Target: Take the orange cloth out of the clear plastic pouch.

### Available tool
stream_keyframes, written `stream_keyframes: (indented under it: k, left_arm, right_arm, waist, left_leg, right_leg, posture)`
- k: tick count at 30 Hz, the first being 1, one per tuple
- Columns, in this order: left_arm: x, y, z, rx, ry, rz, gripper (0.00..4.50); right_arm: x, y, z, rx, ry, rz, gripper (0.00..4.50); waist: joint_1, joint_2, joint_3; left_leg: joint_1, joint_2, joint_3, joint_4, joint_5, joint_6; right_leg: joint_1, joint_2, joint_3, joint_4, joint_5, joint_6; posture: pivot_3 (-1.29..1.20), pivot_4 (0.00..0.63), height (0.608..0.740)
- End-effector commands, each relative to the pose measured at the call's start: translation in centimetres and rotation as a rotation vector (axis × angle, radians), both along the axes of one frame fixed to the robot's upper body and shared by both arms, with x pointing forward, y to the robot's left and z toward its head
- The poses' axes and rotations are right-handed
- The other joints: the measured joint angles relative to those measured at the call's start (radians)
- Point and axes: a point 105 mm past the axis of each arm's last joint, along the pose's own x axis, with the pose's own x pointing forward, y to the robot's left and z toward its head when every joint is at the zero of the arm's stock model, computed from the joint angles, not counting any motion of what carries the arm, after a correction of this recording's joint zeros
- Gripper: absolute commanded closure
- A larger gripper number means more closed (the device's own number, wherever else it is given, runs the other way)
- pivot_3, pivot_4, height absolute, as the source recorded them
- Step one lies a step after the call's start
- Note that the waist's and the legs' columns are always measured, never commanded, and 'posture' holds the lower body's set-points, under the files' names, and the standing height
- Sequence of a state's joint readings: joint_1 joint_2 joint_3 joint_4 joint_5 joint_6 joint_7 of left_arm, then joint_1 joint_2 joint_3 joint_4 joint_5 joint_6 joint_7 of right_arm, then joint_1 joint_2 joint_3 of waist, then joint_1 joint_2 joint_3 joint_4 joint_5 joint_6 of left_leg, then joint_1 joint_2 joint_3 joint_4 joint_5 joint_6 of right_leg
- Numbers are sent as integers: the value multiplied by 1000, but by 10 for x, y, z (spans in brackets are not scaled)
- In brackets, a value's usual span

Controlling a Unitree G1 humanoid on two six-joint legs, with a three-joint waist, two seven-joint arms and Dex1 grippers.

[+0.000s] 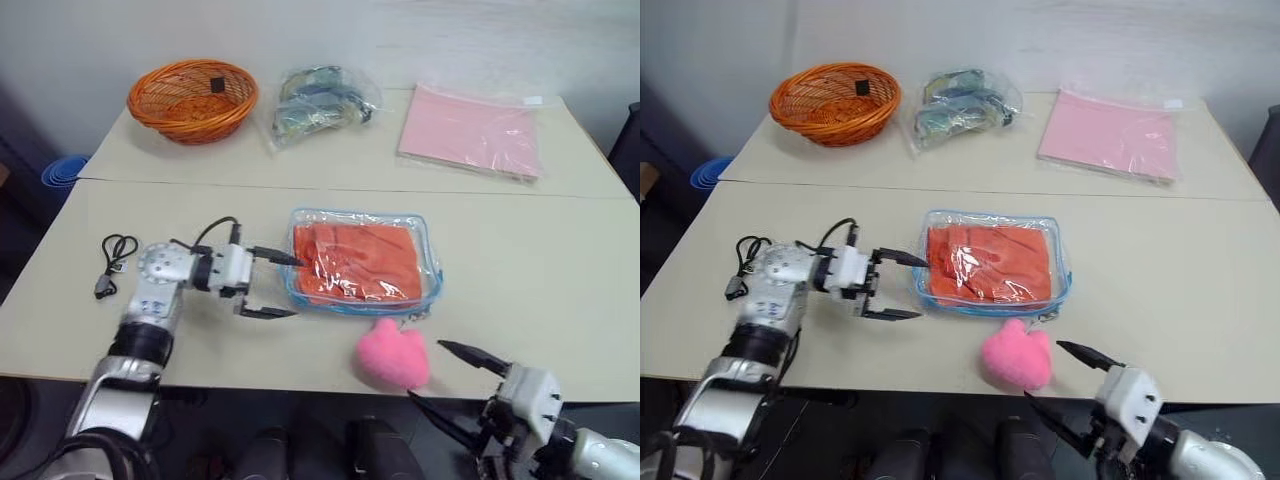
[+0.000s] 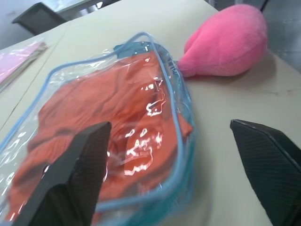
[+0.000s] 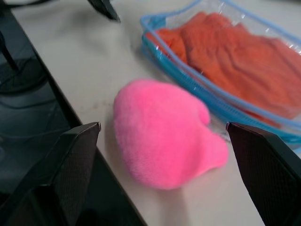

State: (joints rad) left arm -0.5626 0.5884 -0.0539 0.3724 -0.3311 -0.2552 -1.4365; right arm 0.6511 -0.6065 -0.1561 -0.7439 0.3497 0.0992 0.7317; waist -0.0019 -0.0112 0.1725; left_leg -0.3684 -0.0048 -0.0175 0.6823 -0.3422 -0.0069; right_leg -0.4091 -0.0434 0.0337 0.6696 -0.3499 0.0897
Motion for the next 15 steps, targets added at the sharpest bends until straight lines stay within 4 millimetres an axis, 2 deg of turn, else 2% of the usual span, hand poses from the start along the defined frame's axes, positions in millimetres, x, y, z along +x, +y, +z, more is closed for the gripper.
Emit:
stream_keyframes:
  k: [1,5,6,11,13,15]
  left_arm:
    - [-16,15,4,-25,86,41,313]
    - [-35,26,-15,36,151,60,313]
    - [-37,27,-17,40,165,66,0]
    - [-37,27,-15,-8,148,135,0]
    - [-37,28,-14,-18,150,151,0]
    - [-38,28,-15,-21,161,160,0]
  right_arm:
    - [1,14,-5,-25,33,46,0]
    - [22,12,-18,-79,28,16,0]
    - [26,11,-19,-88,26,11,400]
    - [31,9,-22,-146,25,72,1915]
    - [31,9,-21,-138,19,96,2669]
    - [31,12,-14,-102,-18,146,3200]
  waist:
    - [1,0,0]
    - [1,0,0]
    - [2,0,0]
    - [1,0,0]
    - [0,0,0]
    - [0,0,0]
  left_leg:
    - [0,0,0,0,0,0]
    - [0,0,0,0,0,0]
    - [0,0,0,0,0,1]
    - [0,-1,-1,0,-3,5]
    - [0,-1,0,0,-3,5]
    - [0,-1,-1,0,-3,5]
  right_leg:
    - [0,0,0,0,0,0]
    - [1,-1,0,-2,0,0]
    - [1,-1,0,-2,0,0]
    - [1,-1,-1,-3,0,0]
    - [1,-1,-1,-3,0,0]
    - [1,-1,-1,-2,0,0]
  posture:
    - [0,150,740]
    - [0,150,740]
    - [0,150,740]
    - [0,150,740]
    - [0,150,740]
    - [0,150,740]
